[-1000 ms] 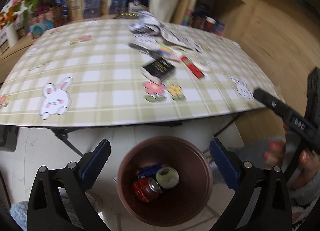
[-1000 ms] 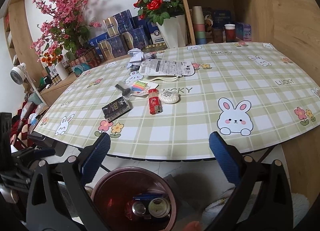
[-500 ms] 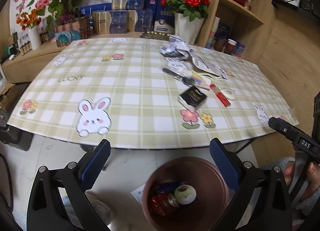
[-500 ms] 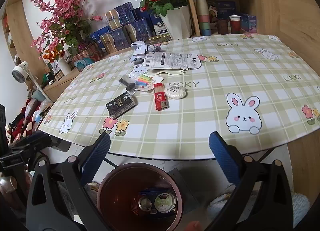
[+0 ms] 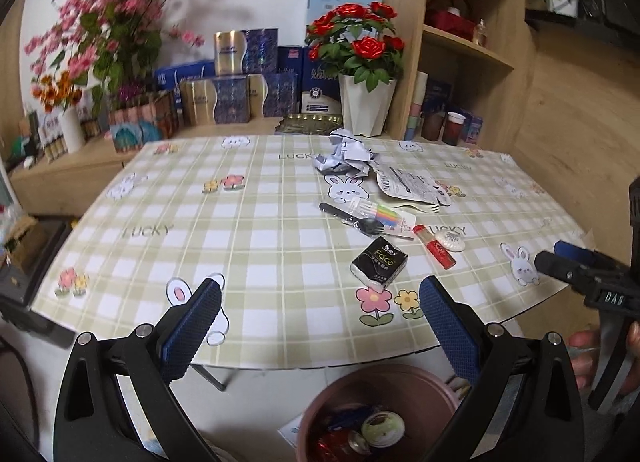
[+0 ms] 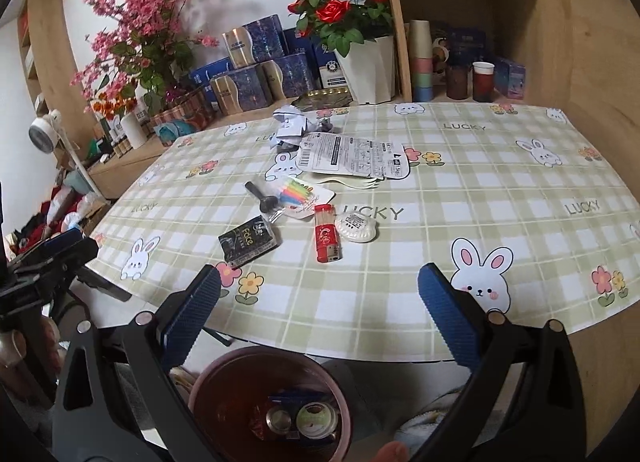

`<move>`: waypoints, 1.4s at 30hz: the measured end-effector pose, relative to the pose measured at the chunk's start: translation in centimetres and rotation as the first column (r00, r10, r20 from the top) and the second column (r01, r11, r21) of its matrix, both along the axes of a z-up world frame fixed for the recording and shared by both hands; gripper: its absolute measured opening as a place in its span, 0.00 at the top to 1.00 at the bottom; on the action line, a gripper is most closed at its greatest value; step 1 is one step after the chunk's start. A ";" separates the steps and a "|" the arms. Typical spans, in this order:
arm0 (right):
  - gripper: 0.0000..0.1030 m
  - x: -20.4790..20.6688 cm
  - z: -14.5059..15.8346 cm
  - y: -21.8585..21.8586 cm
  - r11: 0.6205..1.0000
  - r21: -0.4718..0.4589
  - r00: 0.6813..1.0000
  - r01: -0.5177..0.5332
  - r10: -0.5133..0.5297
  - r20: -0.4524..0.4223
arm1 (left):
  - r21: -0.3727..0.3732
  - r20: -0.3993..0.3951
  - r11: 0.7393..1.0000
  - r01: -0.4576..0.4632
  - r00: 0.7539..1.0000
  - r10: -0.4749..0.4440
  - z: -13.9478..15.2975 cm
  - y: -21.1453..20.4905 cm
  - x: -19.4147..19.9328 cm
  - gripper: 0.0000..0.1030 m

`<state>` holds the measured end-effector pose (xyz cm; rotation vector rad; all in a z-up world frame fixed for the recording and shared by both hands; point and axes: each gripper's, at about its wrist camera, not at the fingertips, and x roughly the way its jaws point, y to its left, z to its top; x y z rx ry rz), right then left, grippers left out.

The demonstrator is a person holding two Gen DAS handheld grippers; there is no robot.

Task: Collect trash
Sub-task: 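Grasp the black Face tissue pack with the left gripper while the right approaches the white packet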

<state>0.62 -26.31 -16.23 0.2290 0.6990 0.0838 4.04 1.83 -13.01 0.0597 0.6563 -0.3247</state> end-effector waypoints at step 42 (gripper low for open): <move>0.06 5.6 -5.7 -6.8 0.997 -0.056 0.980 0.060 -0.070 -0.188 | 0.065 -0.044 0.992 0.113 0.993 -0.110 -3.2 -6.5 6.3 0.06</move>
